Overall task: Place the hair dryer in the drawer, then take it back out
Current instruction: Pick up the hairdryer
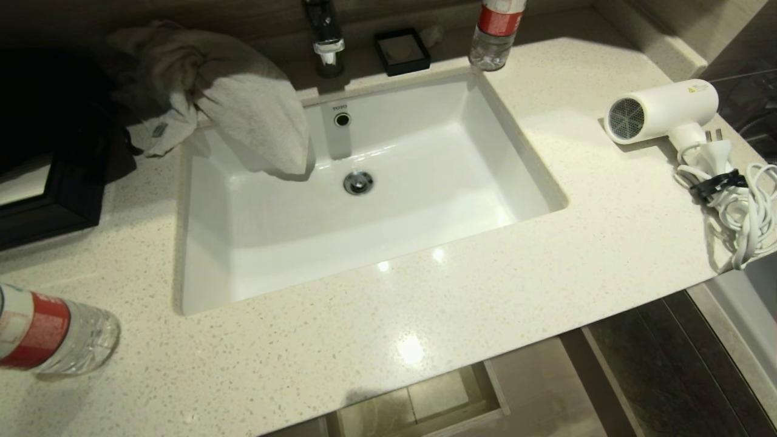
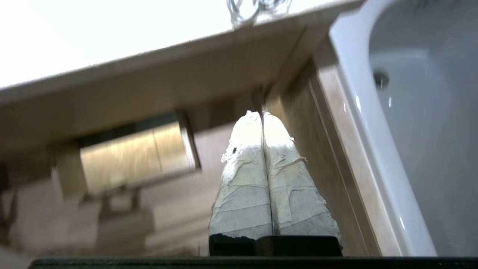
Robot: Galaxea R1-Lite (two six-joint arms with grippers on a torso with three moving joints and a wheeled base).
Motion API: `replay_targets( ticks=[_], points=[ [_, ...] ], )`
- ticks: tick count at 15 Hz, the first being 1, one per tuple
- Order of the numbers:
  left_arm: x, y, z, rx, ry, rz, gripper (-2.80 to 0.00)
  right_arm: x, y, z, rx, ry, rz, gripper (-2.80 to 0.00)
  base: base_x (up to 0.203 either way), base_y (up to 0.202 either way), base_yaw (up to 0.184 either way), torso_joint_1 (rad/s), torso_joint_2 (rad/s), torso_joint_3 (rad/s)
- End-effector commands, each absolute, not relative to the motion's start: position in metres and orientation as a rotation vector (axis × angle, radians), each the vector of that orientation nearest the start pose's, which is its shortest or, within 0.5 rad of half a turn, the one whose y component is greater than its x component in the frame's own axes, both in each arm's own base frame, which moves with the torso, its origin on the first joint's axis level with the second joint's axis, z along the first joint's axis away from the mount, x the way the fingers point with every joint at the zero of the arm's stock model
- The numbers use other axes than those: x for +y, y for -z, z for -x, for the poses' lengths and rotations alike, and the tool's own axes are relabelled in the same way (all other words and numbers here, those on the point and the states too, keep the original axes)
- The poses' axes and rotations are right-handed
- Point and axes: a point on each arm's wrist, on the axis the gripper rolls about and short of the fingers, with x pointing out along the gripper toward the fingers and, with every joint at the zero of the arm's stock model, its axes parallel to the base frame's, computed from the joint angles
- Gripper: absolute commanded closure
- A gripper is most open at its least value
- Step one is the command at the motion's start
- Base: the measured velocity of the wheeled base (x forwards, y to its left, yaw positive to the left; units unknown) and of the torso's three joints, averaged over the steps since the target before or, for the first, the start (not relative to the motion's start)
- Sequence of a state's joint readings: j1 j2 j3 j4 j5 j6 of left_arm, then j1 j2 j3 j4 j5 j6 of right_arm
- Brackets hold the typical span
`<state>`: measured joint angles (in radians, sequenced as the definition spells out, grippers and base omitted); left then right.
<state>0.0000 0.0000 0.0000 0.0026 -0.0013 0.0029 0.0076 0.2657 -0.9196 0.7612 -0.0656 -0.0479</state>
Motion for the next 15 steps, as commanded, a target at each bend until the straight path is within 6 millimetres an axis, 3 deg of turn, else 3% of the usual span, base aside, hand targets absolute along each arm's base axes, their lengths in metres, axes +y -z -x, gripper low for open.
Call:
replay_targets(
  ticks=[1,4,8,10,13,15],
  points=[
    [0.000,-0.075,0.023,0.003,0.002,-0.003,-2.80,-0.002,-0.267,0.070,0.323,0.052,0.057,0.00,0.000,0.000,0.000,0.000,0.00,0.000],
    [0.000,-0.075,0.023,0.004,0.002,-0.003,-2.80,-0.002,-0.308,0.031,0.381,0.065,0.036,0.00,0.000,0.000,0.000,0.000,0.00,0.000],
    [0.000,-0.075,0.023,0.003,0.002,-0.003,-2.80,-0.002,-0.351,-0.039,0.459,0.108,-0.045,0.00,0.000,0.000,0.000,0.000,0.00,0.000],
    [0.000,-0.075,0.023,0.003,0.002,-0.003,-2.80,-0.003,-0.349,-0.070,0.555,0.143,-0.068,0.00,0.000,0.000,0.000,0.000,0.00,0.000],
    [0.000,-0.075,0.023,0.003,0.002,-0.003,-2.80,-0.004,-0.348,-0.073,0.578,0.159,-0.075,0.00,0.000,0.000,0.000,0.000,0.00,0.000],
    [0.000,-0.075,0.023,0.003,0.002,-0.003,-2.80,-0.006,-0.345,-0.096,0.673,0.180,-0.047,0.00,0.000,0.000,0.000,0.000,0.00,0.000]
  ],
)
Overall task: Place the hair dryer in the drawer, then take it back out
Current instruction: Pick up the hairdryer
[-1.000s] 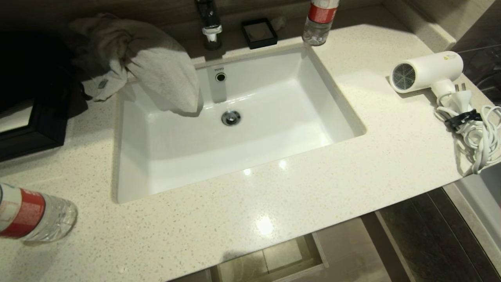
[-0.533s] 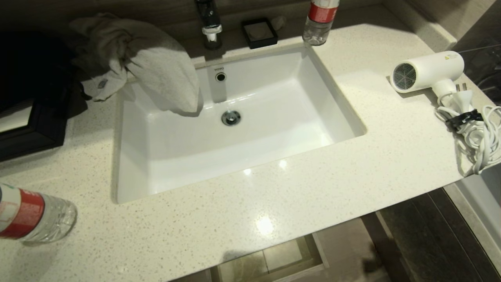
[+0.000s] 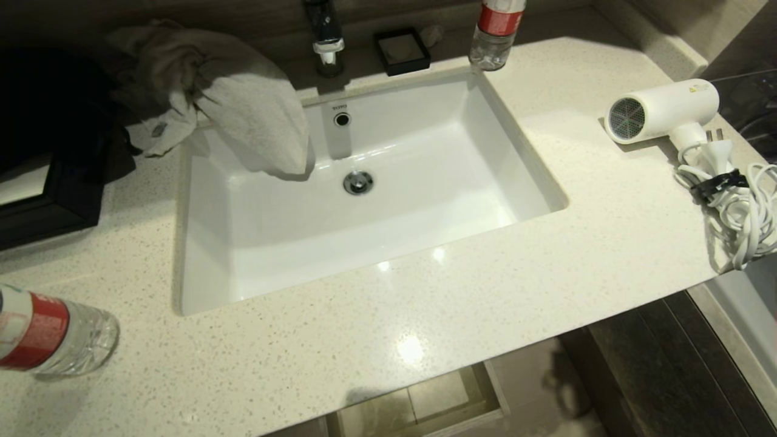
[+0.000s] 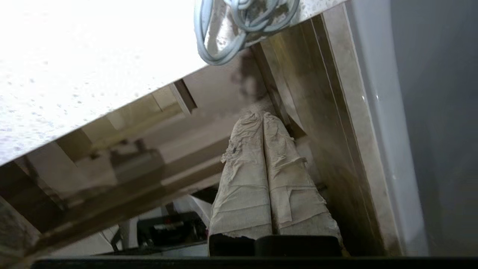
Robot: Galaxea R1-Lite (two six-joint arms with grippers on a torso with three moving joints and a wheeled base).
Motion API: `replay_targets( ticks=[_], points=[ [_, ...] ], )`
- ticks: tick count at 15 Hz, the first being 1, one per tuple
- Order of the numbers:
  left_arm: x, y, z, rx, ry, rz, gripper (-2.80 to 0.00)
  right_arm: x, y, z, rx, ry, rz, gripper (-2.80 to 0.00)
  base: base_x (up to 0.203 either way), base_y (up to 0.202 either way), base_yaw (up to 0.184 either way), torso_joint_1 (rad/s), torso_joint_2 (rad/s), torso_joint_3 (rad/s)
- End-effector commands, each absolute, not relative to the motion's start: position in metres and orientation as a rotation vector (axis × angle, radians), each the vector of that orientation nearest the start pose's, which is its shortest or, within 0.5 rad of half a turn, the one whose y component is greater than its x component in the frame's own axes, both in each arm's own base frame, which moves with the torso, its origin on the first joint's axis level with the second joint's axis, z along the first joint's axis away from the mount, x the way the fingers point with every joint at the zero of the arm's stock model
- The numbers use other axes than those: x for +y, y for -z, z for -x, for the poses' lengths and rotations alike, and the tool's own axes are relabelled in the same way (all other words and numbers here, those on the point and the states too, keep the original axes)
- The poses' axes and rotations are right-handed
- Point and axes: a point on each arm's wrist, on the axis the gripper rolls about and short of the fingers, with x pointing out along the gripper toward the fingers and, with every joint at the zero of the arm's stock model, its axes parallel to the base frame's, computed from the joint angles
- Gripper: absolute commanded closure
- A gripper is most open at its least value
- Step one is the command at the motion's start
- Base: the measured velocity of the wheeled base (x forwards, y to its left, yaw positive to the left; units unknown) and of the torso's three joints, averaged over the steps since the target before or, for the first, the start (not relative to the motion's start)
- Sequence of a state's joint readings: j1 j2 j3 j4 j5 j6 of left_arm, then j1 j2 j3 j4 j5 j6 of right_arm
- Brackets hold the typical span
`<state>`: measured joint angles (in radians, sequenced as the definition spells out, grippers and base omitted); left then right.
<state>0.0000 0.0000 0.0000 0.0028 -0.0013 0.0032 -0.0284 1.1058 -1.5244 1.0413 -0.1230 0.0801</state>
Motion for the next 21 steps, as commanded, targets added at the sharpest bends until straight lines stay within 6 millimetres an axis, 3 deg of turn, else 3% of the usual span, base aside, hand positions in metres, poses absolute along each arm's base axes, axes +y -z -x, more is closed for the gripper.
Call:
replay_targets(
  ticks=[1,3,7,10,16,17,21],
  points=[
    [0.000,-0.075,0.023,0.002,0.002,-0.003,-2.80,-0.009,-0.342,-0.115,0.730,0.194,-0.026,0.00,0.000,0.000,0.000,0.000,0.00,0.000],
    [0.000,-0.075,0.023,0.002,0.002,-0.003,-2.80,-0.018,-0.344,-0.133,0.757,0.219,0.037,0.00,0.000,0.000,0.000,0.000,0.00,0.000],
    [0.000,-0.075,0.023,0.003,0.002,-0.003,-2.80,-0.048,-0.350,-0.146,0.725,0.287,0.170,0.00,0.000,0.000,0.000,0.000,0.00,0.000],
    [0.000,-0.075,0.023,0.003,0.002,-0.003,-2.80,-0.049,-0.363,-0.147,0.604,0.219,0.159,0.00,0.000,0.000,0.000,0.000,0.00,0.000],
    [0.000,-0.075,0.023,0.003,0.002,-0.003,-2.80,-0.050,-0.378,-0.163,0.525,0.074,0.174,0.00,0.000,0.000,0.000,0.000,0.00,0.000],
    [0.000,-0.075,0.023,0.003,0.002,-0.003,-2.80,-0.050,-0.379,-0.164,0.522,0.072,0.177,-2.80,0.000,0.000,0.000,0.000,0.00,0.000],
    [0.000,-0.075,0.023,0.003,0.002,-0.003,-2.80,-0.065,-0.380,-0.216,0.495,0.036,0.217,-2.80,0.000,0.000,0.000,0.000,0.00,0.000]
  ],
)
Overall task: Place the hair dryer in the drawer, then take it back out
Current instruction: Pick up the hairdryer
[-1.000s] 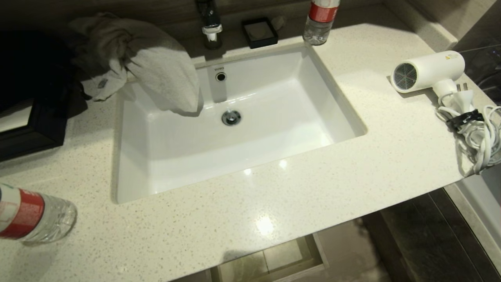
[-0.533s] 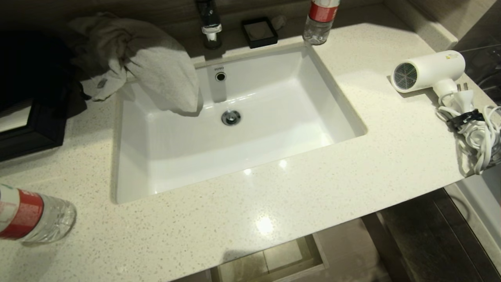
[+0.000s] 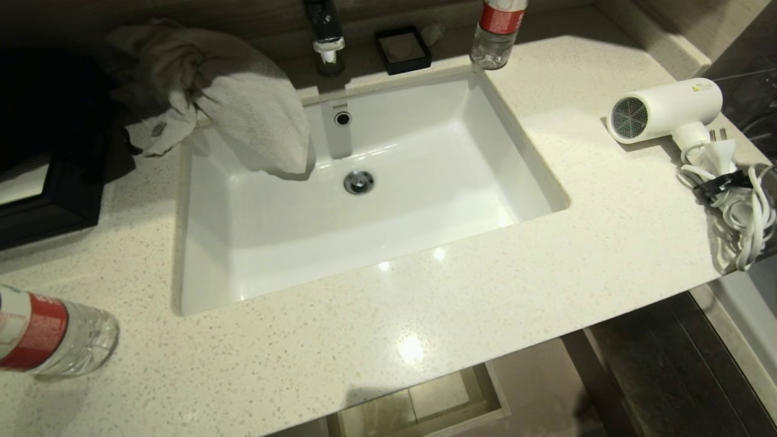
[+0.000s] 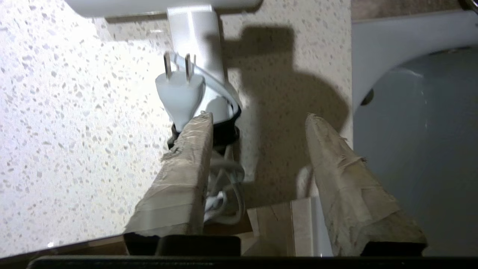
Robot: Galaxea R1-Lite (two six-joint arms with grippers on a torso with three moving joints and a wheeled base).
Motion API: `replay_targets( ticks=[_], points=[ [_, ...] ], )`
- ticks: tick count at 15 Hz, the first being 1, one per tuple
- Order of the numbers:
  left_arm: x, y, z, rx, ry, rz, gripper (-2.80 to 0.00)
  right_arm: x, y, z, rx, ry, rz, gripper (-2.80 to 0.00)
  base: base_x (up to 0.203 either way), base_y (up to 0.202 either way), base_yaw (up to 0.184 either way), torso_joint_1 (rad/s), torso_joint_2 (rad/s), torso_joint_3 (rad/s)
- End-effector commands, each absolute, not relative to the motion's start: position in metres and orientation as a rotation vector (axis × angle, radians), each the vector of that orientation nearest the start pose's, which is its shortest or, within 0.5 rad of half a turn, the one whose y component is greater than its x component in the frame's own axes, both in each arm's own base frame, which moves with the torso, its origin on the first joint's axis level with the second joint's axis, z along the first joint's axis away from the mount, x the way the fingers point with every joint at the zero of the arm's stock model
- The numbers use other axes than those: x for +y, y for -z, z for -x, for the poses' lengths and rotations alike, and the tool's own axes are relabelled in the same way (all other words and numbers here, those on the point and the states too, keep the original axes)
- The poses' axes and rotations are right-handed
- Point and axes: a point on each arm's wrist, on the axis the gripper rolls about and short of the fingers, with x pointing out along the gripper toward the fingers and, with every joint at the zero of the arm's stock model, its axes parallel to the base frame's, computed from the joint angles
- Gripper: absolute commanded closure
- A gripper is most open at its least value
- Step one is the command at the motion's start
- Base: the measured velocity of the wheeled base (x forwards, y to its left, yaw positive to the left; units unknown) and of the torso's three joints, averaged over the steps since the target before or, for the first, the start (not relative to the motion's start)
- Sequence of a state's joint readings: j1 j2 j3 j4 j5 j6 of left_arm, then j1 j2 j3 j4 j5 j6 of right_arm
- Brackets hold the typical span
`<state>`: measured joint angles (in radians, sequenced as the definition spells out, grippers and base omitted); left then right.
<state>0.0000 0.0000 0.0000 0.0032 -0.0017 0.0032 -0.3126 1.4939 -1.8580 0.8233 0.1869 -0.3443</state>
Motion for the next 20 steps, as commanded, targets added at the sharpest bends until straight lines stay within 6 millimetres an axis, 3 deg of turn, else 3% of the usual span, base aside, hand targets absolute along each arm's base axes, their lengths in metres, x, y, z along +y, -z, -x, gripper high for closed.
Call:
replay_targets(
  ticks=[1,8,13,20],
  points=[
    [0.000,-0.075,0.023,0.003,0.002,-0.003,-2.80,-0.065,-0.380,-0.221,0.481,0.013,0.220,-2.80,0.000,0.000,0.000,0.000,0.00,0.000],
    [0.000,-0.075,0.023,0.003,0.002,-0.003,-2.80,-0.058,-0.385,-0.217,0.410,-0.226,0.171,-2.80,0.000,0.000,0.000,0.000,0.00,0.000],
    [0.000,-0.075,0.023,0.003,0.002,-0.003,-2.80,-0.057,-0.383,-0.215,0.424,-0.241,0.165,-2.80,0.000,0.000,0.000,0.000,0.00,0.000],
    [0.000,-0.075,0.023,0.003,0.002,-0.003,-2.80,-0.062,-0.373,-0.230,0.455,-0.254,0.177,-2.80,0.000,0.000,0.000,0.000,0.00,0.000]
  ],
)
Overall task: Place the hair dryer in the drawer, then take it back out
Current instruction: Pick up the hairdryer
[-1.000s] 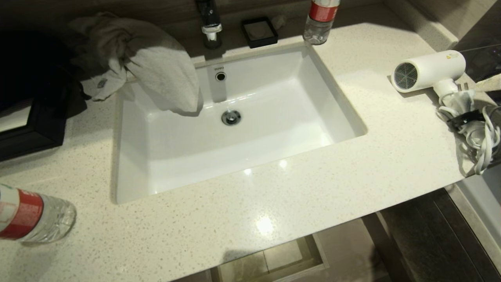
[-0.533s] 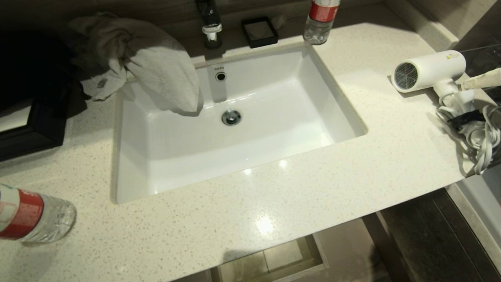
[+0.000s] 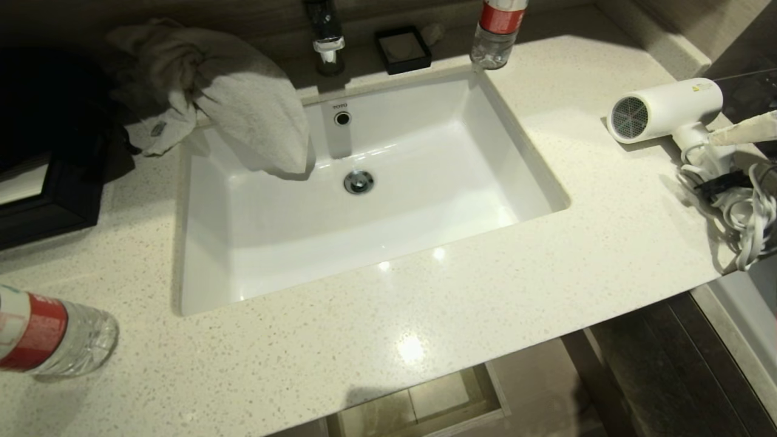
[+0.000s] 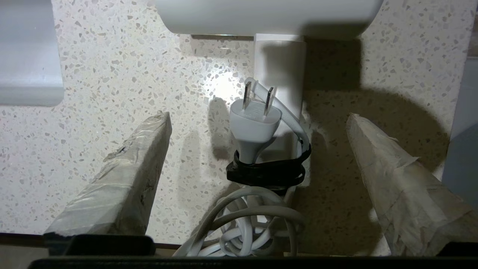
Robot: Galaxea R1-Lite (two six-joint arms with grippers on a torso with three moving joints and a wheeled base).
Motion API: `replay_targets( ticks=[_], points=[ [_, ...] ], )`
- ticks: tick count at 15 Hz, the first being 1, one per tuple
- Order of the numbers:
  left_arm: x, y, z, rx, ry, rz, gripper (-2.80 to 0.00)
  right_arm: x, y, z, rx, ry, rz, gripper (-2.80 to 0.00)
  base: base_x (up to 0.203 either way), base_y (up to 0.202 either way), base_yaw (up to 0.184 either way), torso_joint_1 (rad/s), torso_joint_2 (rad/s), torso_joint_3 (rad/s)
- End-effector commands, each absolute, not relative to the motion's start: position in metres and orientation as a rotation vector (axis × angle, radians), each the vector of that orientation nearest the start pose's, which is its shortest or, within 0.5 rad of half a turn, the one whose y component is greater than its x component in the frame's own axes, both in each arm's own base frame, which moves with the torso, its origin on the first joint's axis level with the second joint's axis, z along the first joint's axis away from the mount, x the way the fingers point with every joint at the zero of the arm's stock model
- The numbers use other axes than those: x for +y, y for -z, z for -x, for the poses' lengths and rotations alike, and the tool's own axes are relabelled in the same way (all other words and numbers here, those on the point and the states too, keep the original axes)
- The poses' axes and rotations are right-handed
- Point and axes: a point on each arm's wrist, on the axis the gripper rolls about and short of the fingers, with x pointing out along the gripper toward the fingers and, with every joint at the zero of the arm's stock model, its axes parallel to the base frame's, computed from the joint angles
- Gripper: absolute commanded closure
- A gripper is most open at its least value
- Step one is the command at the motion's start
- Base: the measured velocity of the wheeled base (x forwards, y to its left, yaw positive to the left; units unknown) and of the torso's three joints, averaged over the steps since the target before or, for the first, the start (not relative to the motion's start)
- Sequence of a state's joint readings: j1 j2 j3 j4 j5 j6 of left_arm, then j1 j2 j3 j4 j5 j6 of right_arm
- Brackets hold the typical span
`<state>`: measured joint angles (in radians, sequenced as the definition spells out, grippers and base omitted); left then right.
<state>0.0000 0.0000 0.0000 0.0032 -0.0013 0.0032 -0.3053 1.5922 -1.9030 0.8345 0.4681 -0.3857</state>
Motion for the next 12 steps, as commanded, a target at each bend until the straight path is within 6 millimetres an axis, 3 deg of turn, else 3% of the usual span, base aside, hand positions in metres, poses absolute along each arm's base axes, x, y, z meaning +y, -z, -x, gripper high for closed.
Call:
replay_targets(
  ticks=[1,12],
  points=[
    [0.000,-0.075,0.023,0.002,0.002,-0.003,-2.80,-0.064,-0.371,-0.236,0.465,-0.256,0.172,-2.80,0.000,0.000,0.000,0.000,0.00,0.000],
    [0.000,-0.075,0.023,0.002,0.002,-0.003,-2.80,-0.067,-0.361,-0.250,0.497,-0.274,0.180,-2.80,0.000,0.000,0.000,0.000,0.00,0.000]
  ],
)
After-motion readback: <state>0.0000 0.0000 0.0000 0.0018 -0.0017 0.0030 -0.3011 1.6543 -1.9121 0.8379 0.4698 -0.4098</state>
